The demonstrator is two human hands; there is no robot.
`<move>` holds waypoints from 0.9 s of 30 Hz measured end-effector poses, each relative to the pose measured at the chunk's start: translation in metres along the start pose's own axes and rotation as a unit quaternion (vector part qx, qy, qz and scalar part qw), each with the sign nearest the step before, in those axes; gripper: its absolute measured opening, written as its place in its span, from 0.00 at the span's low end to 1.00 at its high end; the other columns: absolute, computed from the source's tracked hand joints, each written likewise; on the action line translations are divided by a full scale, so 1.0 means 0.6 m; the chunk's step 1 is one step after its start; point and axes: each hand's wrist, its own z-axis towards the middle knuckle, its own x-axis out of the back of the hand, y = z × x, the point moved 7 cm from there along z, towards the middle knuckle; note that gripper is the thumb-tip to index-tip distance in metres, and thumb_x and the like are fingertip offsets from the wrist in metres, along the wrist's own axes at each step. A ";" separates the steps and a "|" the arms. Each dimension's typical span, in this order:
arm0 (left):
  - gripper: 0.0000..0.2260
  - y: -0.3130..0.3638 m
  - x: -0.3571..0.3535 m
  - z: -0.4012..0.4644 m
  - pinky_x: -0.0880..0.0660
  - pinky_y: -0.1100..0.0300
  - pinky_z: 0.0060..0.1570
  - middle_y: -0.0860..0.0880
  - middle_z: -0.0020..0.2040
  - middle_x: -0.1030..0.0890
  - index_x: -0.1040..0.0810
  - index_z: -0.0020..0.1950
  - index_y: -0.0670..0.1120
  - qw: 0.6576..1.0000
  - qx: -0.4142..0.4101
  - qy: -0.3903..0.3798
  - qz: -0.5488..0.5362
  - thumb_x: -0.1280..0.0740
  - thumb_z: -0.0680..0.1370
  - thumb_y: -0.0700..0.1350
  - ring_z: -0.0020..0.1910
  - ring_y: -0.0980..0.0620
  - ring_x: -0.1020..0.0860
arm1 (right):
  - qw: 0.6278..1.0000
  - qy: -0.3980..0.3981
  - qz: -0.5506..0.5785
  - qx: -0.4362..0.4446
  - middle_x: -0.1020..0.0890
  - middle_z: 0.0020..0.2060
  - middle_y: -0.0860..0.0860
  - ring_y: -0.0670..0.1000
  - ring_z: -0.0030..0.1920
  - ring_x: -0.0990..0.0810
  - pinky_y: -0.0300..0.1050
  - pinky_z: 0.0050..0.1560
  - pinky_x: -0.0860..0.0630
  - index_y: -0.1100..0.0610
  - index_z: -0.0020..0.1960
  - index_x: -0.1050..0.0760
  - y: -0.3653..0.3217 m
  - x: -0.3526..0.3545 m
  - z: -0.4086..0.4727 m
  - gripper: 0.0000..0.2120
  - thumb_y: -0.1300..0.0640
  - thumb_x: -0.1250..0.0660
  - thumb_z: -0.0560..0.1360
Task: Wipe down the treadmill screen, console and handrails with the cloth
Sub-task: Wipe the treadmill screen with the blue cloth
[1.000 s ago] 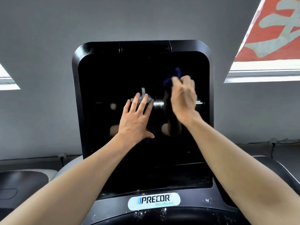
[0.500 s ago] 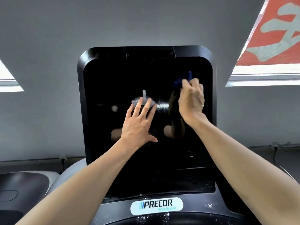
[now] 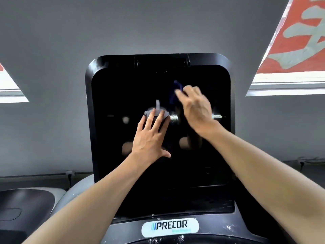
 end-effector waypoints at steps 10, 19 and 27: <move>0.57 0.014 0.033 0.013 0.48 0.43 0.78 0.46 0.80 0.46 0.45 0.80 0.48 1.000 0.017 0.012 0.002 0.26 0.61 0.74 0.80 0.40 0.51 | 0.999 -0.023 0.025 0.003 0.23 0.52 0.53 0.56 0.51 0.25 0.50 0.40 0.22 0.56 0.66 0.23 0.024 0.008 -0.027 0.20 0.65 0.32 0.75; 0.67 0.019 0.075 0.103 0.54 0.40 0.80 0.45 0.83 0.58 0.57 0.83 0.46 1.000 0.007 0.029 0.000 0.27 0.58 0.76 0.81 0.39 0.60 | 0.998 -0.040 0.012 -0.057 0.22 0.52 0.56 0.58 0.50 0.24 0.53 0.41 0.20 0.61 0.67 0.24 0.040 0.010 -0.072 0.24 0.70 0.32 0.72; 0.72 0.043 0.054 0.113 0.54 0.29 0.75 0.40 0.81 0.63 0.63 0.81 0.42 0.999 0.016 0.007 0.032 0.33 0.54 0.82 0.79 0.31 0.63 | 0.984 -0.066 -0.039 -0.159 0.22 0.54 0.59 0.62 0.49 0.23 0.55 0.44 0.21 0.64 0.66 0.25 0.078 0.016 -0.061 0.20 0.71 0.35 0.74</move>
